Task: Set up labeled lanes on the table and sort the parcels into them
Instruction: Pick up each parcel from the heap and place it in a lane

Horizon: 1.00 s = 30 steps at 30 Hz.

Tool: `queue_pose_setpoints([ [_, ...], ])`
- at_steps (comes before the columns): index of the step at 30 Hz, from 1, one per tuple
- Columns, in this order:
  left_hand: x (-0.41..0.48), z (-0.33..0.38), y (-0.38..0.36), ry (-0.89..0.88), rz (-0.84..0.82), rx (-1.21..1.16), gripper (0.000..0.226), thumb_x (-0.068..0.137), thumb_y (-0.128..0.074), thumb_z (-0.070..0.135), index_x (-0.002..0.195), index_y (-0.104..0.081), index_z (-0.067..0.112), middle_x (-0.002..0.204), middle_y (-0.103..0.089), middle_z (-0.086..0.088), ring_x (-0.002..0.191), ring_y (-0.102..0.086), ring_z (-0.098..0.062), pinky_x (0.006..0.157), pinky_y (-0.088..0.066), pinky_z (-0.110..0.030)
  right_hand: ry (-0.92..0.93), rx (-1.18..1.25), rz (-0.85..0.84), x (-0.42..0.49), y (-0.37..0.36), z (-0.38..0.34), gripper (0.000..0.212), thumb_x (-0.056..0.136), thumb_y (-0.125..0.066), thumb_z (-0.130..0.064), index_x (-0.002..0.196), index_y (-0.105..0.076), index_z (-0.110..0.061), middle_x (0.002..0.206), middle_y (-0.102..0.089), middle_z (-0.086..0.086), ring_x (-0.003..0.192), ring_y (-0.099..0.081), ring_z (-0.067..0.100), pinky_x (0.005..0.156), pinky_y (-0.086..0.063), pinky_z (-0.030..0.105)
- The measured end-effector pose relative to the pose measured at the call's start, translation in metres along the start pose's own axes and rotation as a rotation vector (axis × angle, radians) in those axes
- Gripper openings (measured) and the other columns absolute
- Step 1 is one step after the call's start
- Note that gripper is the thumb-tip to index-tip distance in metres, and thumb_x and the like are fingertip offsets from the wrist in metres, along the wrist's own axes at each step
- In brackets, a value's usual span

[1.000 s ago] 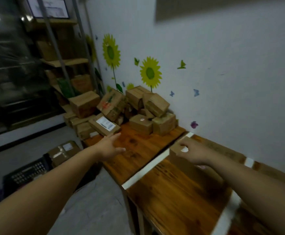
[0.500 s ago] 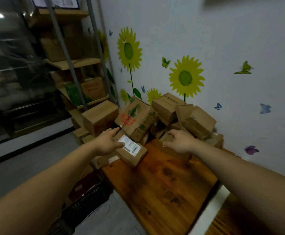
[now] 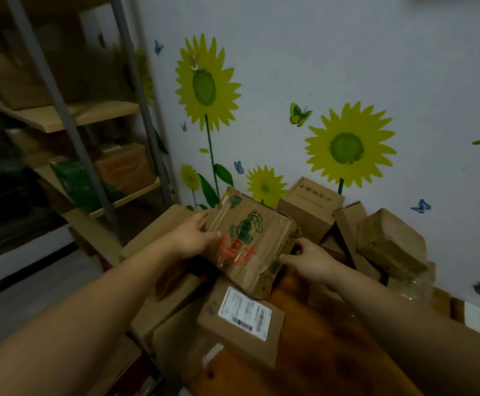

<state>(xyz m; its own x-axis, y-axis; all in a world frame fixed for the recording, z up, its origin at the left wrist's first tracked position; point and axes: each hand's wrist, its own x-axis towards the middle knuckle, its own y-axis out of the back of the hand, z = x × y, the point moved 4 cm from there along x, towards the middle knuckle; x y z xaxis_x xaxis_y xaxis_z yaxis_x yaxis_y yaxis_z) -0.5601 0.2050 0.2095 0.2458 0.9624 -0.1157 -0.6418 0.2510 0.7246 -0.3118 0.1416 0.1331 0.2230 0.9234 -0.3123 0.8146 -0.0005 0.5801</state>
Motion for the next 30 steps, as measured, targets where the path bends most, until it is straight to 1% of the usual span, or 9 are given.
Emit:
queue_pose_setpoints([
  [2, 0.042, 0.005, -0.009, -0.009, 0.011, -0.004, 0.068, 0.089, -0.061, 0.034, 0.146, -0.026, 0.020, 0.145, -0.039, -0.007, 0.114, -0.046, -0.016, 0.072, -0.042, -0.016, -0.017, 0.083, 0.051, 0.025, -0.001, 0.001, 0.076, 0.083, -0.067, -0.047, 0.142, -0.031, -0.017, 0.103, -0.055, -0.006, 0.086, -0.057, 0.013, 0.067, -0.046, 0.024],
  [5, 0.100, 0.015, -0.023, -0.043, 0.049, -0.003, 0.060, 0.089, -0.061, 0.031, 0.141, -0.036, 0.015, 0.141, -0.045, -0.008, 0.121, -0.046, -0.021, 0.082, -0.034, -0.022, -0.070, 0.180, 0.081, 0.059, -0.006, 0.009, 0.083, 0.082, -0.070, -0.044, 0.145, -0.023, -0.019, 0.132, -0.052, 0.000, 0.113, -0.055, 0.022, 0.094, -0.047, 0.035],
  [9, 0.162, 0.013, -0.043, 0.021, -0.061, -0.067, 0.070, 0.090, -0.055, 0.045, 0.146, -0.025, 0.016, 0.148, -0.037, -0.007, 0.126, -0.042, -0.025, 0.090, -0.031, -0.023, -0.142, 0.270, 0.091, 0.088, -0.007, 0.016, 0.103, 0.083, -0.069, -0.042, 0.151, 0.005, -0.023, 0.146, -0.039, 0.006, 0.118, -0.052, 0.027, 0.078, -0.050, 0.030],
  [12, 0.189, 0.004, -0.052, 0.126, -0.160, -0.082, 0.085, 0.082, -0.050, 0.065, 0.148, -0.024, 0.017, 0.152, -0.029, -0.008, 0.132, -0.037, -0.032, 0.109, -0.031, -0.039, -0.165, 0.276, 0.149, 0.097, -0.005, 0.018, 0.098, 0.084, -0.069, -0.038, 0.152, 0.001, -0.027, 0.146, -0.039, 0.007, 0.121, -0.050, 0.029, 0.080, -0.050, 0.032],
  [17, 0.190, 0.004, -0.036, 0.209, -0.271, -0.213, 0.092, 0.074, -0.041, 0.080, 0.142, -0.038, 0.018, 0.144, -0.042, -0.009, 0.126, -0.044, -0.031, 0.102, -0.038, -0.041, -0.117, 0.357, 0.324, 0.076, 0.007, 0.012, 0.090, 0.081, -0.072, -0.032, 0.148, -0.012, -0.038, 0.142, -0.043, 0.003, 0.111, -0.053, 0.023, 0.081, -0.051, 0.033],
  [22, 0.164, 0.013, -0.016, 0.118, -0.316, -0.464, 0.078, 0.081, -0.024, 0.079, 0.127, -0.055, 0.024, 0.128, -0.057, -0.010, 0.116, -0.050, -0.031, 0.097, -0.041, -0.046, -0.009, 0.509, 0.572, 0.023, 0.027, -0.020, 0.077, 0.073, -0.053, -0.075, 0.136, -0.036, -0.034, 0.122, -0.051, -0.006, 0.096, -0.056, 0.011, 0.072, -0.051, 0.033],
  [26, 0.130, 0.012, -0.003, 0.058, -0.363, -0.651, 0.067, 0.081, -0.026, 0.078, 0.079, -0.058, 0.019, 0.083, -0.065, -0.005, 0.087, -0.059, -0.023, 0.077, -0.049, -0.040, 0.062, 0.654, 0.887, -0.029, 0.027, -0.033, 0.019, 0.094, -0.052, -0.042, 0.105, -0.048, -0.027, 0.109, -0.059, 0.003, 0.092, -0.061, 0.019, 0.072, -0.054, 0.040],
  [28, 0.110, 0.008, 0.002, -0.002, -0.412, -0.665, 0.065, 0.082, -0.028, 0.077, 0.073, -0.050, 0.017, 0.070, -0.055, -0.007, 0.068, -0.053, -0.022, 0.062, -0.046, -0.032, 0.096, 0.707, 0.936, -0.060, 0.021, -0.039, 0.022, 0.090, -0.062, -0.026, 0.108, -0.050, -0.024, 0.110, -0.059, 0.004, 0.090, -0.061, 0.016, 0.065, -0.051, 0.032],
  [30, 0.091, 0.005, 0.003, -0.052, -0.492, -0.668, 0.065, 0.085, -0.033, 0.072, 0.079, -0.057, 0.012, 0.071, -0.060, -0.008, 0.060, -0.057, -0.024, 0.055, -0.043, -0.027, 0.129, 0.700, 0.888, -0.086, 0.012, -0.047, 0.037, 0.089, -0.063, -0.013, 0.123, -0.050, -0.018, 0.117, -0.059, 0.001, 0.100, -0.061, 0.015, 0.076, -0.055, 0.034],
])
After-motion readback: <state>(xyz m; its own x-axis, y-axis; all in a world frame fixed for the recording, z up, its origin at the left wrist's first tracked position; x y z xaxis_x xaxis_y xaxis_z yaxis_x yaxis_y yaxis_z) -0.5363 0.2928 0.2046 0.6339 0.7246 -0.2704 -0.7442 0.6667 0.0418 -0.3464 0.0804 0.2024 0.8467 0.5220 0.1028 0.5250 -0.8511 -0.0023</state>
